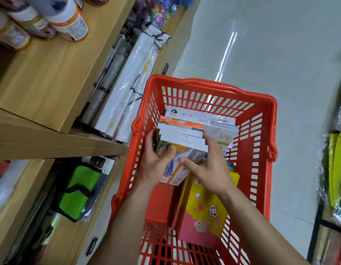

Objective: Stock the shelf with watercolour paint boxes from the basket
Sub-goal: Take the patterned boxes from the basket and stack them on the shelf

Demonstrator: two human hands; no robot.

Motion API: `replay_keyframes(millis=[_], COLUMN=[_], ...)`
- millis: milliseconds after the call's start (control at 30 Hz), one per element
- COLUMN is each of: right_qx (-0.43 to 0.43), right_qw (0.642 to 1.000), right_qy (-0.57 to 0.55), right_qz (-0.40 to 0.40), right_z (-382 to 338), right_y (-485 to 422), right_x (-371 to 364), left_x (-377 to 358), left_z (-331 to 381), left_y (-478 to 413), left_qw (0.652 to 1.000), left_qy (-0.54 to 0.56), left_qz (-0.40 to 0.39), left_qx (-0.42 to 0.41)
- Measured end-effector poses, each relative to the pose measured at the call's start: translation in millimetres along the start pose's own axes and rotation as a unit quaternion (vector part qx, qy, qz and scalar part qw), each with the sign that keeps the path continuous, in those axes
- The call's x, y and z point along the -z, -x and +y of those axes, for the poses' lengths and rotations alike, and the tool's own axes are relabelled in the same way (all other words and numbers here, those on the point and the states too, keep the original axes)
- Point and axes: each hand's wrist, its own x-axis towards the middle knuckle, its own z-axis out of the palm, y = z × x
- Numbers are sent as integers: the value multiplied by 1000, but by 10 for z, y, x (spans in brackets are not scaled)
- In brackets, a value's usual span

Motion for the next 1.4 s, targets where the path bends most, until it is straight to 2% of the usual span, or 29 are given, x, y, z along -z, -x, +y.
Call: replay_keyframes(millis=[200, 333, 433, 533, 667, 733, 833, 900, 1033, 1200, 1300, 1400], right_qx=[33, 48, 26, 7, -13, -3, -20, -25, -2, 52, 58, 94], right_qw=[997, 993, 986, 981, 966, 958, 932, 921, 913, 940, 929, 913], right_qy=[-70, -100, -149, -175, -240, -278, -359, -386, -398, -295, -307, -313], right_qz=[1, -40, -66, -84, -94, -71, -53, -56, -90, -167, -196, -244], right_z=[90, 20, -77, -246, -578, -736, -962, -1108, -1424, -1785, -2076, -2493], right_y=[58, -27, -30, 107, 359, 463, 639, 773, 1136, 1760, 2024, 2315], right_x=[44, 174, 266, 259, 256, 294, 387, 476, 706, 934, 1021, 1036], left_x=[-87, -110, -142, -173, -158, -111, -50, -39, -67, -70, -3, 172], left_z=[62, 193, 460, 766, 1159, 1290, 1441, 1557, 1889, 2345, 2583, 2779], left_y=[124, 251, 356, 478, 684, 822, 1116, 1306, 1644, 2183, 2668, 3277], left_qw=[998, 997, 993, 988, 986, 989, 998, 999, 998, 983, 974, 965], left_qy=[-50, -44, -55, -22, 36, 53, 40, 29, 21, 82, 134, 104], left_qz=[34, 54, 81, 113, 147, 134, 26, 0, 57, 158, 168, 211], left_qx=[-27, -43, -71, -101, -65, -38, -34, -28, -34, -50, -73, -119])
